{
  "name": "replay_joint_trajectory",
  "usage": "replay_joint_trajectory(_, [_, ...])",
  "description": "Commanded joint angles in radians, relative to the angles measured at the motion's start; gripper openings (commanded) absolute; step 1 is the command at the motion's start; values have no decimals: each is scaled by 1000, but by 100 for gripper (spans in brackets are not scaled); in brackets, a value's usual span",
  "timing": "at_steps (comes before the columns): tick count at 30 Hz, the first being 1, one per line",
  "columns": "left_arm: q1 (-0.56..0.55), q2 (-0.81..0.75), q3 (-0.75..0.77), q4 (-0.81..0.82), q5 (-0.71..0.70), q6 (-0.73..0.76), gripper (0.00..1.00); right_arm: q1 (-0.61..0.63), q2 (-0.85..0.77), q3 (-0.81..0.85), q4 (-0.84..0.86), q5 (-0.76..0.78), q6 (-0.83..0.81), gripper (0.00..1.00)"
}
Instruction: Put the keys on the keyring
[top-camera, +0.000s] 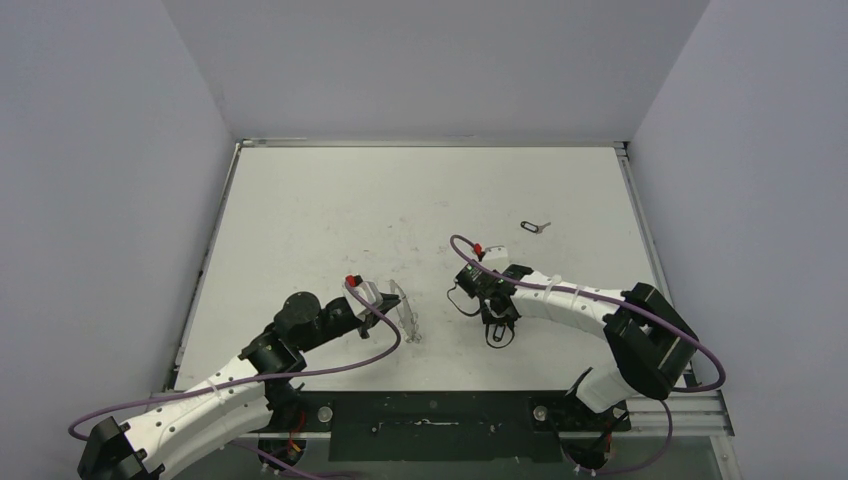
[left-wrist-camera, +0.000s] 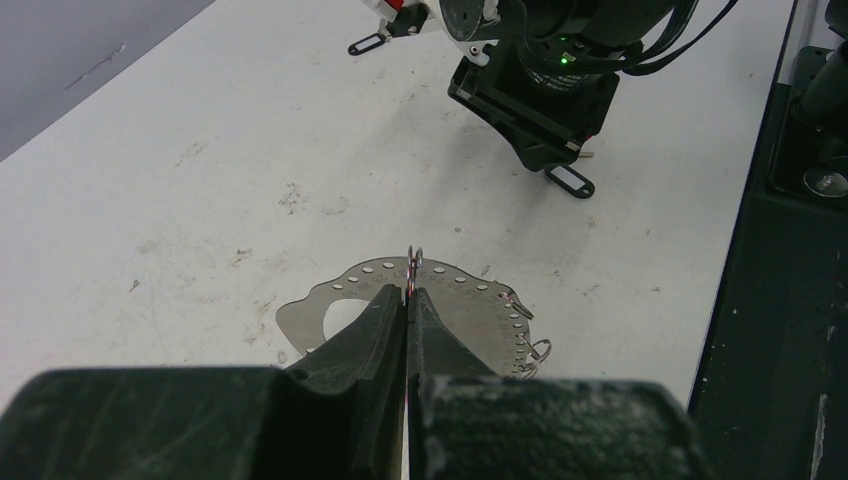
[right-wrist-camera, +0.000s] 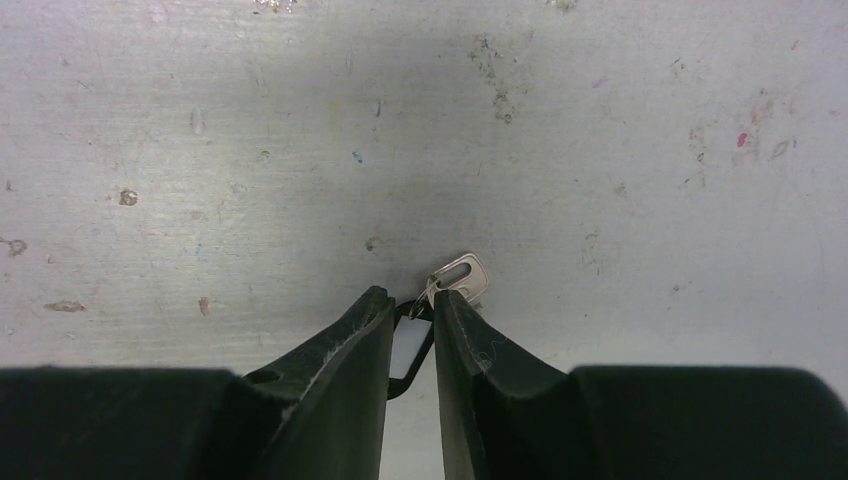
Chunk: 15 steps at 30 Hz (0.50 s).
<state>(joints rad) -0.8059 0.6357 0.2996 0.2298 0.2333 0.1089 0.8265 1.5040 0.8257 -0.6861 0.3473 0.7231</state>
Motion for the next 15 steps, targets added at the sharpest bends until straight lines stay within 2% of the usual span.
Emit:
replay_joint_trajectory(1, [-3,-4,4,8,-1,-2,0,4,1,-5,-10,22,15,24])
replay_joint_trajectory(7, [-3,-2,3,11,-1,0,0,5,-2,-18,-12,21,16,21])
replay_joint_trajectory(13, [-3,-2,2,13,-1,-1,0,3,-19,-22,-12,23,3,1])
replay_joint_trajectory(15, [-3,-3,3,10,1,-2,0,3,-28,-22,-9,21,-2,0])
